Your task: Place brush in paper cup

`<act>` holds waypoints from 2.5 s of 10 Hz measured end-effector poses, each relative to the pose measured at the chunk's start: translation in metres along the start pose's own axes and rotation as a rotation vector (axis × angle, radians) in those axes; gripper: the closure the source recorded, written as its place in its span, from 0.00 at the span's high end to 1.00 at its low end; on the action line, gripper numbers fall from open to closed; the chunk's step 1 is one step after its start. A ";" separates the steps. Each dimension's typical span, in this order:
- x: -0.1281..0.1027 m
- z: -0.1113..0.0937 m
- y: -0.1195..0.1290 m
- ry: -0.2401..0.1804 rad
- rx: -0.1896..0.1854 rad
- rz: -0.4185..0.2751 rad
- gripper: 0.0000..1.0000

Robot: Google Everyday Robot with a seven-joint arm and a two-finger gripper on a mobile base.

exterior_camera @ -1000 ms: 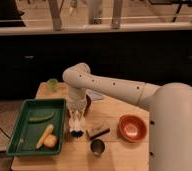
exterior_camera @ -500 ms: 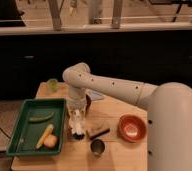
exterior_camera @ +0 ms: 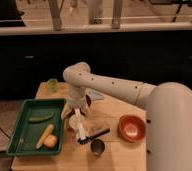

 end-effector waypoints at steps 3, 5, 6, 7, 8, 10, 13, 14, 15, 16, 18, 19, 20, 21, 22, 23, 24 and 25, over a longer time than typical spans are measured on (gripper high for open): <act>0.002 -0.002 0.001 -0.003 0.009 -0.003 0.80; 0.003 -0.004 0.002 -0.006 0.020 -0.002 0.80; 0.004 -0.004 0.002 -0.008 0.024 -0.003 0.80; 0.005 -0.005 0.002 -0.010 0.029 -0.006 0.80; 0.005 -0.005 0.002 -0.010 0.028 -0.005 0.80; 0.005 -0.005 0.002 -0.011 0.028 -0.005 0.80; 0.005 -0.005 0.002 -0.010 0.029 -0.005 0.80; 0.005 -0.005 0.002 -0.010 0.029 -0.005 0.80; 0.005 -0.005 0.002 -0.010 0.029 -0.005 0.80; 0.005 -0.005 0.002 -0.010 0.029 -0.004 0.80; 0.005 -0.005 0.002 -0.010 0.029 -0.004 0.80; 0.005 -0.005 0.002 -0.010 0.029 -0.004 0.80; 0.005 -0.005 0.002 -0.010 0.029 -0.004 0.80; 0.005 -0.005 0.002 -0.010 0.029 -0.004 0.80; 0.005 -0.005 0.002 -0.010 0.029 -0.004 0.80; 0.005 -0.005 0.002 -0.010 0.029 -0.004 0.80; 0.005 -0.005 0.002 -0.010 0.029 -0.004 0.80; 0.005 -0.005 0.002 -0.011 0.029 -0.004 0.80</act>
